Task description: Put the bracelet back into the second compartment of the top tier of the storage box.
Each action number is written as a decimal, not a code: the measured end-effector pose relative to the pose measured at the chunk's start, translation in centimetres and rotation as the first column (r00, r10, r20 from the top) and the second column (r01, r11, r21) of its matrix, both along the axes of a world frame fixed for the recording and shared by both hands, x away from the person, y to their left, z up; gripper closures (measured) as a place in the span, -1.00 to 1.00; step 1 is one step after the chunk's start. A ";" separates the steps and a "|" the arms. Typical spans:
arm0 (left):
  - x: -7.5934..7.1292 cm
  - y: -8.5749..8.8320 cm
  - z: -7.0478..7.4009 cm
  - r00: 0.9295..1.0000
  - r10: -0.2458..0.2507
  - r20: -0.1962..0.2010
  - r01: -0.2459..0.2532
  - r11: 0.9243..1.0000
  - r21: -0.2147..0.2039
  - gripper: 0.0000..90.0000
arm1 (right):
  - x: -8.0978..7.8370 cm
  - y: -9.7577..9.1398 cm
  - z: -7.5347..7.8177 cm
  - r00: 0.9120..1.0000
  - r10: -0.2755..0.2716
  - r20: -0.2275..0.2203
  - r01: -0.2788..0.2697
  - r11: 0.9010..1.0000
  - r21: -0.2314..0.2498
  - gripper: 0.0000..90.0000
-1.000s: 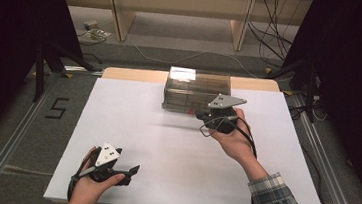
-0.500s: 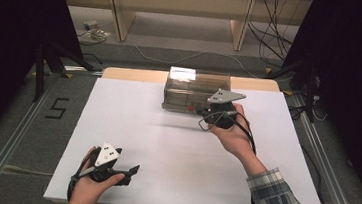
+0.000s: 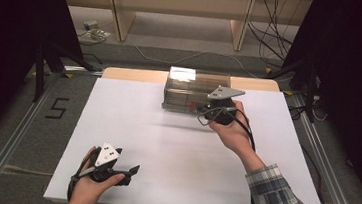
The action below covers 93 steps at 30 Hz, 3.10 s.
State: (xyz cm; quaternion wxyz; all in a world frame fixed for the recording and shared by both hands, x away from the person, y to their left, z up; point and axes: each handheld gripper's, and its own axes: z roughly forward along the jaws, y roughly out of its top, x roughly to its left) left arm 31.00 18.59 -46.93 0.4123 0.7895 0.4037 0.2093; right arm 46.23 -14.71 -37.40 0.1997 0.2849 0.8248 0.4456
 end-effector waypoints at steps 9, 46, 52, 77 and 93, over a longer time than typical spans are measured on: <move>0.0 0.0 0.0 1.000 0.000 0.001 0.000 1.000 -0.001 -0.64 | 0.5 0.1 -0.2 1.000 -0.011 -0.008 0.010 1.000 -0.005 1.00; 0.0 0.0 0.0 1.000 0.002 0.000 -0.002 1.000 -0.003 -0.64 | 2.1 0.6 -0.4 0.999 -0.040 -0.029 0.040 0.999 -0.025 1.00; 0.0 0.1 0.0 1.000 0.004 0.001 -0.004 1.000 -0.005 -0.64 | 2.4 0.7 -0.4 0.999 -0.044 -0.031 0.043 0.999 -0.030 1.00; 0.0 0.0 -0.1 1.000 0.001 -0.002 -0.001 1.000 -0.008 -0.64 | 3.8 0.8 -1.3 0.995 -0.083 -0.053 0.081 0.996 -0.044 1.00; 0.1 0.0 -0.1 1.000 -0.003 -0.001 0.003 1.000 -0.005 -0.64 | 4.6 0.8 -1.9 0.993 -0.103 -0.066 0.099 0.994 -0.051 1.00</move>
